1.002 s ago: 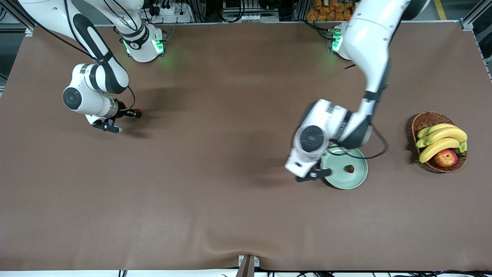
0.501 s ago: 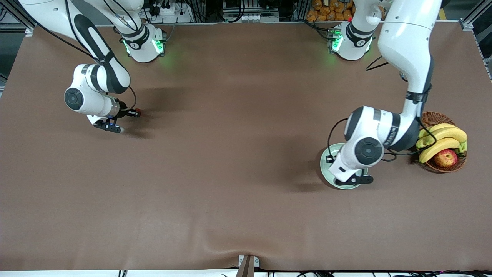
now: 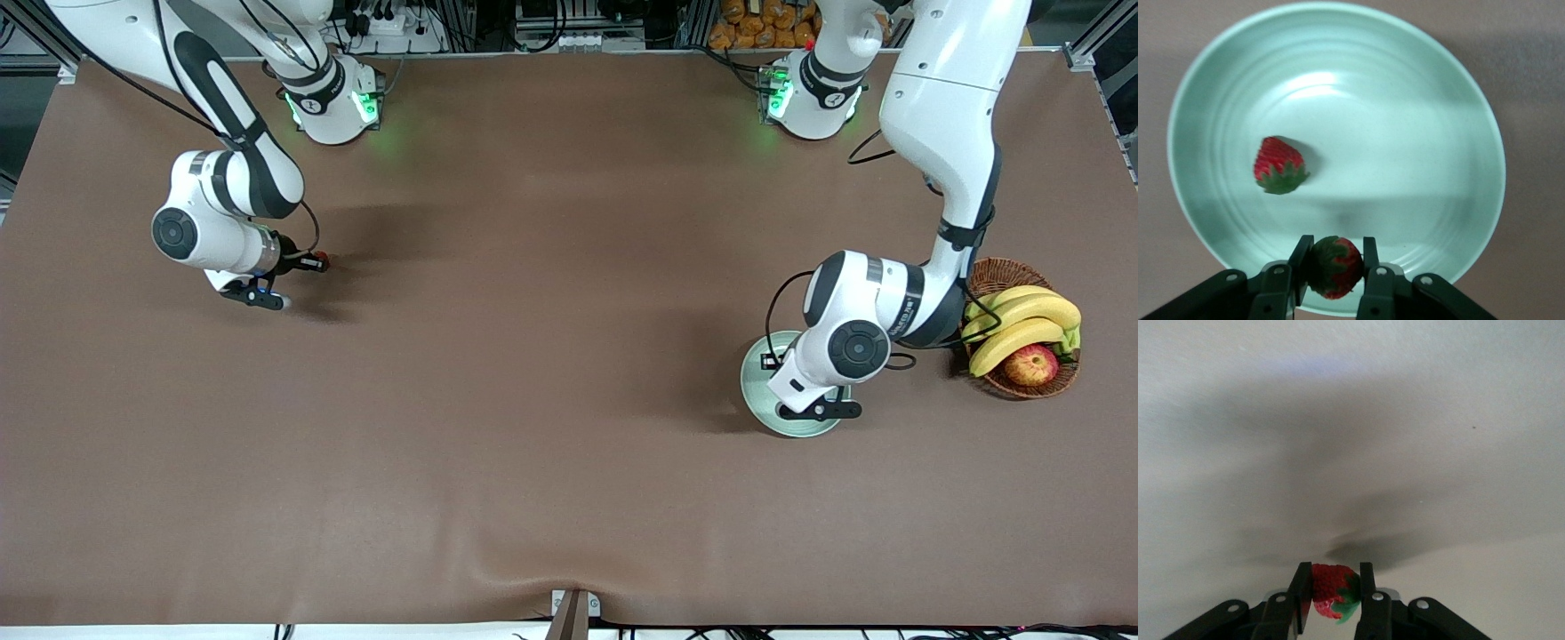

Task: Collect all strawberries into plate
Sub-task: 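Drop the strawberry on the plate with the left gripper while the right grasps another, then set the third strawberry mid-table with the right gripper while the left gripper approaches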

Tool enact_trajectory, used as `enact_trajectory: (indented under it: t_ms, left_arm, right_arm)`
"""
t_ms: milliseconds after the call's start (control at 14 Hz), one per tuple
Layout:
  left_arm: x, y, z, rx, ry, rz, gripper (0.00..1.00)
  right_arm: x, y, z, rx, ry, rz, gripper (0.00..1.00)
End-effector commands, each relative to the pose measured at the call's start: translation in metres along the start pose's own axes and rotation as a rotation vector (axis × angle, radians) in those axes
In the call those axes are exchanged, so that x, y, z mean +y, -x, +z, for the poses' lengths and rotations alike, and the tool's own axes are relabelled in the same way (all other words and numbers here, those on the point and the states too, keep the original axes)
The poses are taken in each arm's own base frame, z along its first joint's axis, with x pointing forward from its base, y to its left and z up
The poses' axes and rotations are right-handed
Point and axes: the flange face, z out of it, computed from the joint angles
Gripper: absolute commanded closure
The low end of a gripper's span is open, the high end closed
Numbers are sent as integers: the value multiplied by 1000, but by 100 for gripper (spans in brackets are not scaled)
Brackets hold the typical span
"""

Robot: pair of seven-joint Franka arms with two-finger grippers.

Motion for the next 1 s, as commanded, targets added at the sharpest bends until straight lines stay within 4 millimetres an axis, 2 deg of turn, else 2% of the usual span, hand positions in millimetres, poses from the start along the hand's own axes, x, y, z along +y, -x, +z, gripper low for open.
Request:
enact_trajectory:
  t_ms: [0, 72, 143, 358, 501, 787, 930]
  left_arm:
    - [3, 2, 2, 14, -5, 24, 71]
    - [3, 1, 2, 13, -4, 36, 17]
    - [3, 1, -3, 19, 1, 68, 0]
    - [-12, 0, -22, 36, 11, 59, 0]
    - [-18, 1, -43, 51, 17, 47, 0]
    - [-18, -2, -97, 37, 114, -55, 0]
    - [-10, -1, -118, 14, 133, -133, 0]
  right_arm:
    - [-38, -2, -31, 3, 15, 56, 97]
    - [-55, -2, -40, 10, 16, 72, 97]
    - [-75, -2, -51, 9, 0, 93, 98]
    - [-133, 1, -87, -16, -76, 150, 98]
    - [-179, 9, -101, 4, -93, 193, 99]
    - [-283, 18, -95, 2, -114, 318, 100]
    - [-322, 21, -93, 6, -138, 360, 100]
